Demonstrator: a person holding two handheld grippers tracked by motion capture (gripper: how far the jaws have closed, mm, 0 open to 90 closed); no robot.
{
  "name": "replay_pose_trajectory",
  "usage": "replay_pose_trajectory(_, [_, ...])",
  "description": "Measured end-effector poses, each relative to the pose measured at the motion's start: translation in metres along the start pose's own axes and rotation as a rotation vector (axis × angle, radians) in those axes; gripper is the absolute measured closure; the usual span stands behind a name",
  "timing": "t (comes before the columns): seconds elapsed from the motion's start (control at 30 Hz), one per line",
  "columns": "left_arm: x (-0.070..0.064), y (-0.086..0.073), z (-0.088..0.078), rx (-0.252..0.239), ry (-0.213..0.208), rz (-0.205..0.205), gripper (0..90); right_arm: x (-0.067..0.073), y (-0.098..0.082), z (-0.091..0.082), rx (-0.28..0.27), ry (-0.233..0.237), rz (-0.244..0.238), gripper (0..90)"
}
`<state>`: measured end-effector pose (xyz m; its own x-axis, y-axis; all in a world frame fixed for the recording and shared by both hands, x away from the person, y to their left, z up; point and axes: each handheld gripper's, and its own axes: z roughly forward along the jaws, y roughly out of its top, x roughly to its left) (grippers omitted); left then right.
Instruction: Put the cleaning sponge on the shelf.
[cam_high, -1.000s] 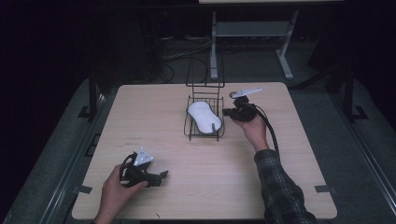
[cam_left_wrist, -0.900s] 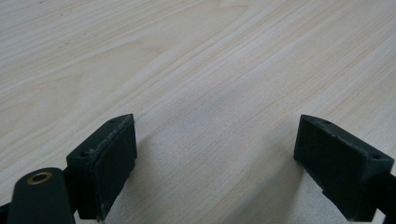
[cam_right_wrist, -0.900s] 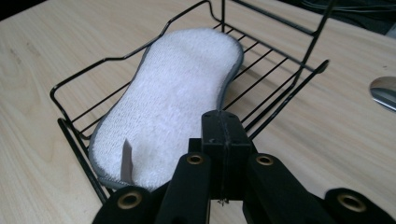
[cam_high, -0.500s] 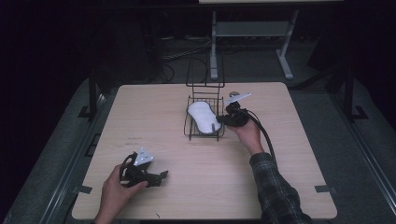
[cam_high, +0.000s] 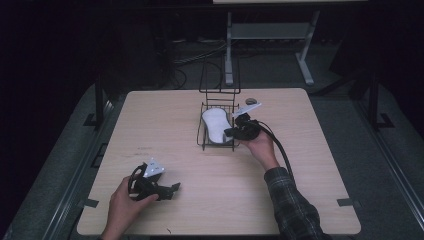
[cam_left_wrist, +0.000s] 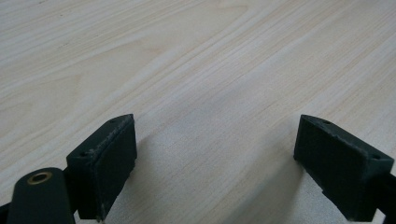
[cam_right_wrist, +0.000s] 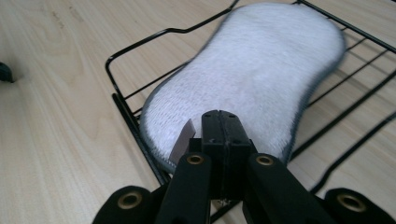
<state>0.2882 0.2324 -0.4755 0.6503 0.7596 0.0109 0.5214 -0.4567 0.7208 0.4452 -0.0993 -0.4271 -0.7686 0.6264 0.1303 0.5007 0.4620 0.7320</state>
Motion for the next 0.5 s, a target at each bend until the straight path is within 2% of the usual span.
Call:
replay_pose_trajectory(0.07, [0.000, 0.000, 0.000, 0.000, 0.000, -0.001, 12.4, 0.003, 0.001, 0.002, -0.001, 0.009, -0.016, 89.8])
replay_pose_trajectory(0.17, [0.000, 0.000, 0.000, -0.001, -0.001, -0.001, 12.4, 0.006, 0.002, 0.005, -0.001, 0.022, -0.013, 89.9])
replay_pose_trajectory(0.27, [0.000, 0.000, 0.000, -0.001, -0.002, -0.001, 12.4, 0.008, 0.004, 0.005, -0.003, 0.016, -0.018, 89.8])
replay_pose_trajectory(0.5, [0.000, 0.000, 0.000, -0.001, -0.002, -0.001, 12.4, 0.002, 0.002, -0.010, -0.030, 0.000, -0.004, 89.8])
